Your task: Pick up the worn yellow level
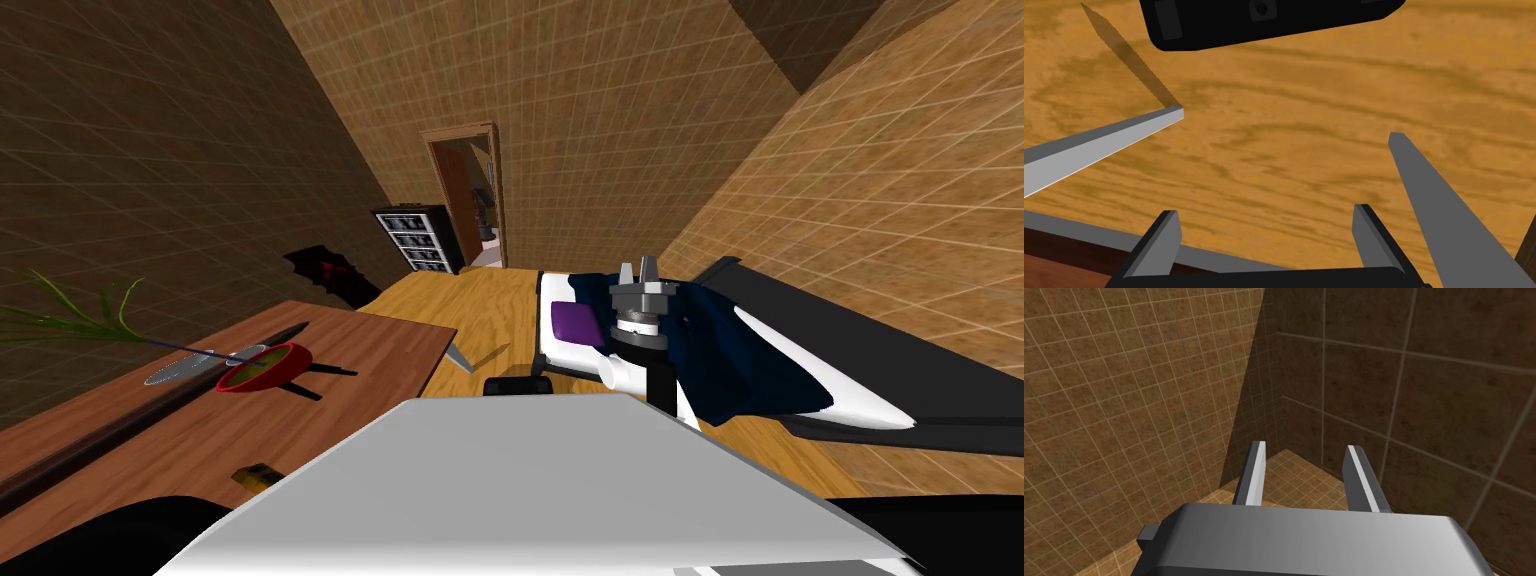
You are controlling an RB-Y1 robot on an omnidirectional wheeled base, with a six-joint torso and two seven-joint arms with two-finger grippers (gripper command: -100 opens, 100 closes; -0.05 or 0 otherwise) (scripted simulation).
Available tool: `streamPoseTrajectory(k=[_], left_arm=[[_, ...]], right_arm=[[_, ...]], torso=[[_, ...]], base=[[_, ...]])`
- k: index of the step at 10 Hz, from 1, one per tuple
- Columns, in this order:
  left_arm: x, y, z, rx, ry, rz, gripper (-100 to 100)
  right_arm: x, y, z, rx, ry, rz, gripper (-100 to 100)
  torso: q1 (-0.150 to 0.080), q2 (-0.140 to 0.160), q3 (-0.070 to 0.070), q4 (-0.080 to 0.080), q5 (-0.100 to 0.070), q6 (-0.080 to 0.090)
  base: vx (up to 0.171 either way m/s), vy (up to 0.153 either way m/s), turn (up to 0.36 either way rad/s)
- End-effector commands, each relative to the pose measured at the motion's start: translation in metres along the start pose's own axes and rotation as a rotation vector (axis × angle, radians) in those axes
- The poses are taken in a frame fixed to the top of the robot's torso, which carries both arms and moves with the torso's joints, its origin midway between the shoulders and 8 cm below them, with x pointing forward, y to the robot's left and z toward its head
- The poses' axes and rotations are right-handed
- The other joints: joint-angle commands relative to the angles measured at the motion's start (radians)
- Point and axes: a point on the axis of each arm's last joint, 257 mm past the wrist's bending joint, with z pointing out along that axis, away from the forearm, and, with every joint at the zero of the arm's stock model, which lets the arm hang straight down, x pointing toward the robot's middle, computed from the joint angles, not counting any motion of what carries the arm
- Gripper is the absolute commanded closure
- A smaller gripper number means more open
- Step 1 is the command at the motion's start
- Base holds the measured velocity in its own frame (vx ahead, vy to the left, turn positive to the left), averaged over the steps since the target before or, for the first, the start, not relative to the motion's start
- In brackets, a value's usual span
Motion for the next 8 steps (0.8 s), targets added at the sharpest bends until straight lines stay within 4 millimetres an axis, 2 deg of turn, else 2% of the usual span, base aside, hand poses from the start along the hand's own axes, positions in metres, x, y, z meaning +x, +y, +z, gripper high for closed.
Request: streamPoseTrajectory(k=[1,3,6,8], left_arm=[[0.0,0.0,0.0,0.0,0.0,0.0,-100],[0.0,0.0,0.0,0.0,0.0,0.0,-100],[0.008,-0.014,-0.004,0.019,0.076,-0.036,-100],[0.005,-0.014,-0.011,0.012,0.098,-0.061,-100]], right_arm=[[0.0,0.0,0.0,0.0,0.0,0.0,0],[0.0,0.0,0.0,0.0,0.0,0.0,0],[0.0,0.0,0.0,0.0,0.0,0.0,0],[0.0,0.0,0.0,0.0,0.0,0.0,0]], torso=[[0.0,0.0,0.0,0.0,0.0,0.0],[0.0,0.0,0.0,0.0,0.0,0.0],[-0.006,0.006,0.003,0.001,-0.001,0.0],[-0.004,0.005,0.003,0.001,-0.001,0.0]], base=[[-0.006,-0.009,0.025],[-0.002,-0.003,0.007],[-0.097,-0.095,-0.17],[-0.052,-0.015,-0.187]])
